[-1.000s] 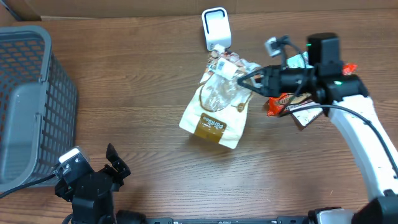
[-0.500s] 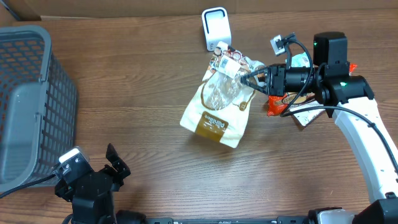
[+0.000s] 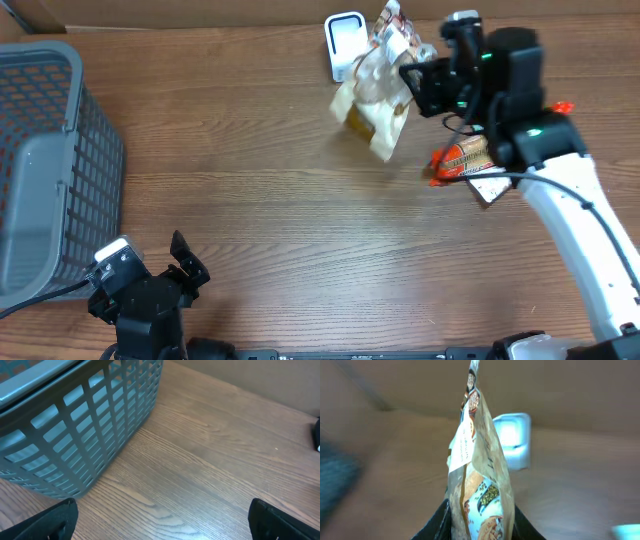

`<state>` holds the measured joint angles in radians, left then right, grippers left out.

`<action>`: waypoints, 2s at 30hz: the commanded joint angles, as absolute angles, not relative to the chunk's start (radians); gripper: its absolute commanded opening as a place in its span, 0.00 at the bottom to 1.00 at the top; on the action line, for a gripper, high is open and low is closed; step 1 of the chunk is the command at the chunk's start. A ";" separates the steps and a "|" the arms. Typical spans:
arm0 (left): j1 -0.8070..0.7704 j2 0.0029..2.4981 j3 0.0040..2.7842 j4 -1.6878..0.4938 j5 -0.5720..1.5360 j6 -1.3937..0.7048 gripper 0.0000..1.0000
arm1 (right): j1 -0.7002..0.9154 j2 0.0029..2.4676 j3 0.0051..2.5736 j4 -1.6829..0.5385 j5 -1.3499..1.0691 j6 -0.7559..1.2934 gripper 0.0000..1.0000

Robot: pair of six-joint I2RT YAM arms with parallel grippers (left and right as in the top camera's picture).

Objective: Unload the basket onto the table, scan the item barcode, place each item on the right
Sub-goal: 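Hold the bread bag in front of the white scanner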

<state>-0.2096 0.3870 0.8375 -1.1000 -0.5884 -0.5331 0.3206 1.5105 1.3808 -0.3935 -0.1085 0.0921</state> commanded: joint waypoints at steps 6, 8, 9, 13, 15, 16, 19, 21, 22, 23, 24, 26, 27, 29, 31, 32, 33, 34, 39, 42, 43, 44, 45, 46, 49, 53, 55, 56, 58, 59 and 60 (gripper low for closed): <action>-0.214 0.384 0.836 -1.100 -0.605 -0.547 0.99 | 0.464 1.676 1.409 -0.097 0.523 -0.189 0.13; -0.214 0.384 0.836 -1.100 -0.605 -0.547 1.00 | 0.464 1.723 1.409 -0.044 0.523 -0.308 0.13; -0.214 0.384 0.836 -1.099 -0.605 -0.547 1.00 | 0.464 1.755 1.409 -0.019 0.523 -0.407 0.13; -0.214 0.384 0.836 -1.100 -0.605 -0.547 0.99 | 0.464 1.855 1.409 0.093 0.524 -0.706 0.12; -0.214 0.384 0.836 -1.100 -0.605 -0.547 1.00 | 0.464 1.896 1.409 0.175 0.524 -0.764 0.10; -0.214 0.384 0.836 -1.100 -0.605 -0.547 1.00 | 0.464 1.911 1.409 0.213 0.524 -0.778 0.10; -0.214 0.384 0.836 -1.100 -0.605 -0.547 0.99 | 0.464 1.958 1.409 0.327 0.523 -0.872 0.08; -0.214 0.384 0.836 -1.100 -0.605 -0.547 1.00 | 0.464 1.987 1.409 0.389 0.523 -0.931 0.07; -0.214 0.384 0.836 -1.100 -0.605 -0.547 1.00 | 0.464 2.003 1.409 0.418 0.522 -0.966 0.07; -0.214 0.384 0.836 -1.100 -0.605 -0.547 1.00 | 0.464 2.021 1.409 0.444 0.519 -1.014 0.07; -0.214 0.384 0.836 -1.100 -0.605 -0.547 0.99 | 0.464 2.034 1.409 0.455 0.513 -1.048 0.07; -0.214 0.384 0.836 -1.100 -0.605 -0.547 1.00 | 0.464 2.070 1.409 0.483 0.496 -1.137 0.07; -0.214 0.384 0.836 -1.100 -0.605 -0.547 1.00 | 0.464 2.084 1.409 0.498 0.493 -1.165 0.07; -0.214 0.384 0.836 -1.100 -0.605 -0.547 1.00 | 0.464 2.113 1.409 0.519 0.479 -1.224 0.08; -0.214 0.384 0.836 -1.100 -0.605 -0.547 1.00 | 0.464 2.141 1.409 0.555 0.471 -1.267 0.08; -0.214 0.384 0.836 -1.100 -0.606 -0.547 1.00 | 0.464 2.153 1.409 0.581 0.466 -1.266 0.08; -0.214 0.384 0.836 -1.100 -0.605 -0.547 1.00 | 0.463 2.167 1.409 0.608 0.454 -1.266 0.08; -0.214 0.384 0.836 -1.100 -0.606 -0.547 1.00 | 0.458 2.178 1.409 0.630 0.443 -1.273 0.08; -0.214 0.384 0.836 -1.100 -0.605 -0.547 1.00 | 0.453 2.226 1.409 0.665 0.416 -1.292 0.11; -0.214 0.384 0.836 -1.100 -0.605 -0.547 1.00 | 0.458 2.243 1.409 0.665 0.401 -1.292 0.12; -0.214 0.384 0.836 -1.100 -0.605 -0.547 1.00 | 0.459 2.247 1.409 0.667 0.390 -1.292 0.12; -0.214 0.384 0.836 -1.100 -0.605 -0.547 1.00 | 0.460 2.251 1.409 0.665 0.380 -1.292 0.12; -0.214 0.384 0.836 -1.100 -0.606 -0.547 0.99 | 0.460 2.252 1.409 0.666 0.374 -1.301 0.12; -0.214 0.384 0.836 -1.100 -0.605 -0.547 1.00 | 0.460 2.252 1.409 0.664 0.369 -1.319 0.12; -0.214 0.384 0.836 -1.100 -0.605 -0.547 0.99 | 0.460 2.256 1.409 0.672 0.368 -1.345 0.12; -0.214 0.384 0.836 -1.100 -0.605 -0.547 1.00 | 0.460 2.256 1.409 0.673 0.373 -1.354 0.12; -0.214 0.384 0.836 -1.100 -0.605 -0.547 0.99 | 0.460 2.256 1.409 0.673 0.378 -1.362 0.12; -0.214 0.384 0.836 -1.100 -0.605 -0.547 0.99 | 0.460 2.256 1.409 0.675 0.382 -1.361 0.12; -0.214 0.384 0.836 -1.100 -0.605 -0.547 1.00 | 0.461 2.256 1.409 0.682 0.391 -1.359 0.13; -0.214 0.384 0.836 -1.100 -0.605 -0.547 1.00 | 0.463 2.256 1.409 0.681 0.393 -1.359 0.13; -0.214 0.384 0.836 -1.100 -0.605 -0.547 1.00 | 0.464 2.256 1.409 0.681 0.398 -1.359 0.13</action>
<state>-0.2096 0.3870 0.8375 -1.1000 -0.5884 -0.5331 0.4606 2.2559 1.3849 0.6670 0.3813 -1.3521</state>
